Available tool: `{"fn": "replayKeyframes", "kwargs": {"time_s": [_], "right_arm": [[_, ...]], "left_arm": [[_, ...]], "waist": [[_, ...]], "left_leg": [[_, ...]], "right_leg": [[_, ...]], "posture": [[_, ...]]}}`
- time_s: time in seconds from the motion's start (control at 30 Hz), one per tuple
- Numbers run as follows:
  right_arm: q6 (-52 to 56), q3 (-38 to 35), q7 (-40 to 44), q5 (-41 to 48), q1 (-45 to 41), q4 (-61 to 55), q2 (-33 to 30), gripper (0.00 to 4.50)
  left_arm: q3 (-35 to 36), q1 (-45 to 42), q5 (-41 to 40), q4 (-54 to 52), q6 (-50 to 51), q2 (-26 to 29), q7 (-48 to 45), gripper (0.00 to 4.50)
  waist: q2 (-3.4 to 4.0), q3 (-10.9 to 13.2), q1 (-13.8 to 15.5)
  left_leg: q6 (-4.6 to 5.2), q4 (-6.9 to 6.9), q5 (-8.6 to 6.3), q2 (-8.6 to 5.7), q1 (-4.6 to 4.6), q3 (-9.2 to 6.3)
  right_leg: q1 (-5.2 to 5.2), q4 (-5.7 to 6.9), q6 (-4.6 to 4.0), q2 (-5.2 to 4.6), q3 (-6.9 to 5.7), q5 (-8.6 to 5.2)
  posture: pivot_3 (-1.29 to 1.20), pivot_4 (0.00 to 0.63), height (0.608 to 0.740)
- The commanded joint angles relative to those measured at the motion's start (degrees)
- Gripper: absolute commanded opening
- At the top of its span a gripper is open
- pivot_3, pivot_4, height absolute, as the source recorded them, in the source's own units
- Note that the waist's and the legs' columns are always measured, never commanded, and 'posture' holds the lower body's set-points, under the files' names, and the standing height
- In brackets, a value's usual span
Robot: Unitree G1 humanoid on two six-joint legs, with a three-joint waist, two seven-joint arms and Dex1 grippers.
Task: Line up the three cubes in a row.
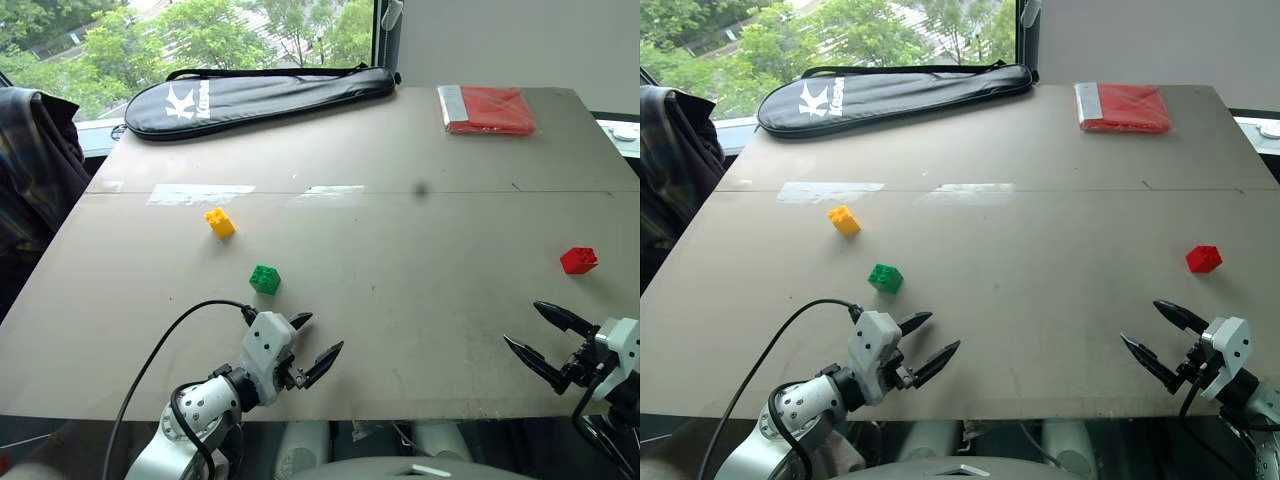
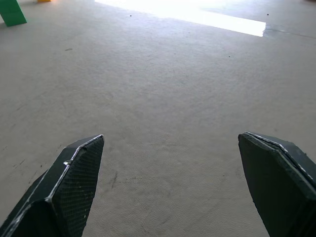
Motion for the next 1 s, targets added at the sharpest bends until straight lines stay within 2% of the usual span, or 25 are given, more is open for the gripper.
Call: {"fn": "replayKeyframes", "kwargs": {"time_s": [0.03,0.33,0.6,0.87,1.0], "right_arm": [[-0.4,-0.5,0.0,0.3,-0.1,-1.1,0.0,4.46],[-0.6,0.7,0.9,-0.8,0.5,-0.2,0.1,4.46],[-1.9,1.7,-0.6,-3.0,-0.7,1.2,1.6,4.46],[-2.2,1.3,-3.9,-3.6,-0.9,1.1,3.5,4.46],[-2.3,-2.7,-9.4,-4.0,-2.4,0.0,3.1,4.46]], "left_arm": [[1.8,0.4,-1.6,-3.0,0.5,1.1,-0.7,4.01],[1.9,1.6,-2.5,-3.5,1.2,1.3,-0.6,4.01],[2.5,-0.1,-2.2,1.1,-1.2,1.9,-3.2,4.01],[2.4,-4.9,-2.9,4.4,-2.0,2.7,-6.3,4.01],[3.7,-7.8,-7.9,2.1,0.2,4.5,-10.5,4.01]], "waist": [[0.00,0.0,0.0],[0.00,0.0,0.0],[0.01,0.0,0.0],[0.01,0.0,0.0],[0.02,0.0,0.0]], "left_leg": [[0.00,0.00,0.00,0.00,0.00,0.00],[0.00,0.02,0.00,0.00,0.02,0.01],[0.00,0.07,0.01,0.00,0.04,0.05],[-0.01,0.14,0.02,0.00,0.08,0.10],[-0.01,0.15,0.02,0.00,0.11,0.11]], "right_leg": [[0.00,0.00,0.00,0.00,0.00,0.00],[0.02,0.03,-0.01,0.02,0.02,0.01],[0.06,0.09,-0.01,0.09,0.02,0.01],[0.06,0.23,-0.06,0.10,0.02,0.04],[0.07,0.27,-0.08,0.10,0.04,0.05]], "posture": [[0.00,0.150,0.708],[0.00,0.150,0.708],[0.00,0.150,0.708],[0.00,0.150,0.708],[0.00,0.150,0.708]]}}
